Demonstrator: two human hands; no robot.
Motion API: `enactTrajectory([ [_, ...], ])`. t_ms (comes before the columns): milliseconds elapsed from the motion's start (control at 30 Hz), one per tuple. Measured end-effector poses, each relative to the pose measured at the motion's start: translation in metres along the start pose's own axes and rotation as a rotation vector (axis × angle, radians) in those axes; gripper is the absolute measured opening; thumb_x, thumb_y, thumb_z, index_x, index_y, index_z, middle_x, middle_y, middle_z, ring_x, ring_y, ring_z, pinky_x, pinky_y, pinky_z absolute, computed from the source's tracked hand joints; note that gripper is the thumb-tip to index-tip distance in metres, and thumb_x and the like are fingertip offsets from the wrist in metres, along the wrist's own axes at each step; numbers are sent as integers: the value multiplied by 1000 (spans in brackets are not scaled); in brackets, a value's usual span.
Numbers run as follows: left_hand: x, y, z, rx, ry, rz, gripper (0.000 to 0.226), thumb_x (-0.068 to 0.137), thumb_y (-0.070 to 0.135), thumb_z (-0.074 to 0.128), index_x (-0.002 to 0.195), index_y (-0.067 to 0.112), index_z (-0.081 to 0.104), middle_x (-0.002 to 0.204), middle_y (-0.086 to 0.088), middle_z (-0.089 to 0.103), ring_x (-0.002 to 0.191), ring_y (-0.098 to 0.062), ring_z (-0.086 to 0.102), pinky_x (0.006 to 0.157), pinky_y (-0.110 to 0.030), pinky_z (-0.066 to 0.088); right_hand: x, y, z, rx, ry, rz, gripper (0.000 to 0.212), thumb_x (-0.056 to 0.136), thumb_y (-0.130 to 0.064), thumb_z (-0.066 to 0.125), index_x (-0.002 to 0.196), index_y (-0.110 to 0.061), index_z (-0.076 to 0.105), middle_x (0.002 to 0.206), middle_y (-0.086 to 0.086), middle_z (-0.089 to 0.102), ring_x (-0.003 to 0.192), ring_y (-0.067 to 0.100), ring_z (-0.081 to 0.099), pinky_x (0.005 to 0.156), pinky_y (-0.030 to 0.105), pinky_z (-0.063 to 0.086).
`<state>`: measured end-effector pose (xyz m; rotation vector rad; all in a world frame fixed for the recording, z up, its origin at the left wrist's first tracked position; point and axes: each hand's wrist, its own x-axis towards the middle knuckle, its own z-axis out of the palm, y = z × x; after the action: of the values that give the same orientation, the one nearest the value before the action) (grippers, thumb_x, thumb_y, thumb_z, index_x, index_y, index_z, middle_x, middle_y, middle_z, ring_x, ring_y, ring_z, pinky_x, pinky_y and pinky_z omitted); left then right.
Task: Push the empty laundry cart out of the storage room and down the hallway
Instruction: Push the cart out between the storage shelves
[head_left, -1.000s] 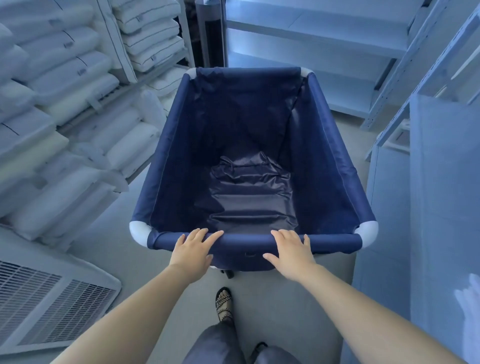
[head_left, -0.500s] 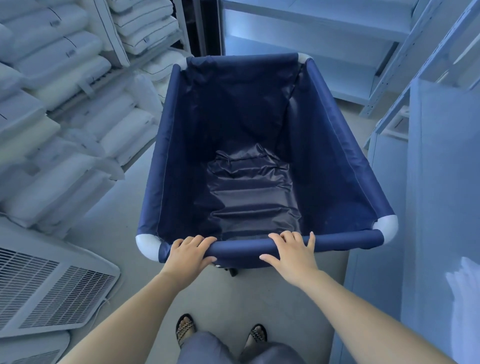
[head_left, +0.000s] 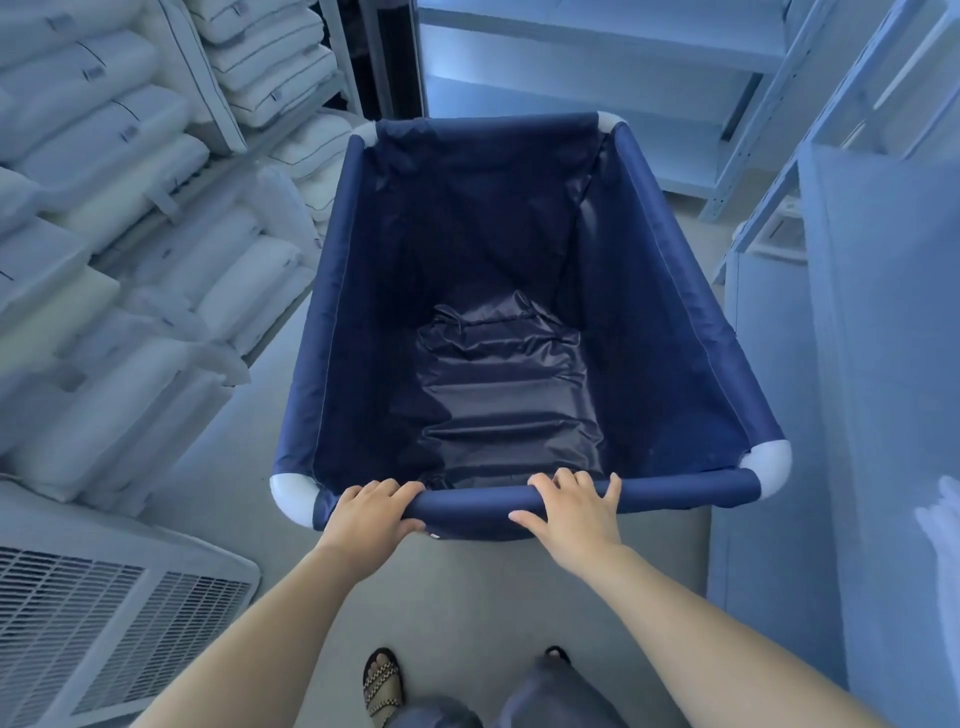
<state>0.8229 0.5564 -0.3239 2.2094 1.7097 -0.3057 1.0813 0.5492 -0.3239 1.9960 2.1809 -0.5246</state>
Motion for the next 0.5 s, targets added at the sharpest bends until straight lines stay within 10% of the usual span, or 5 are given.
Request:
enactTrajectory([
  [500,-21,-113,-11,76,-71,92,50,95,52,37,140,31,32,140,9,44,132,-17,37,117,-48,16,-23,-121,33,92,55,70,49,92,-59,39,127,-26,45,125,-8,52,116,16,46,102,35,25],
])
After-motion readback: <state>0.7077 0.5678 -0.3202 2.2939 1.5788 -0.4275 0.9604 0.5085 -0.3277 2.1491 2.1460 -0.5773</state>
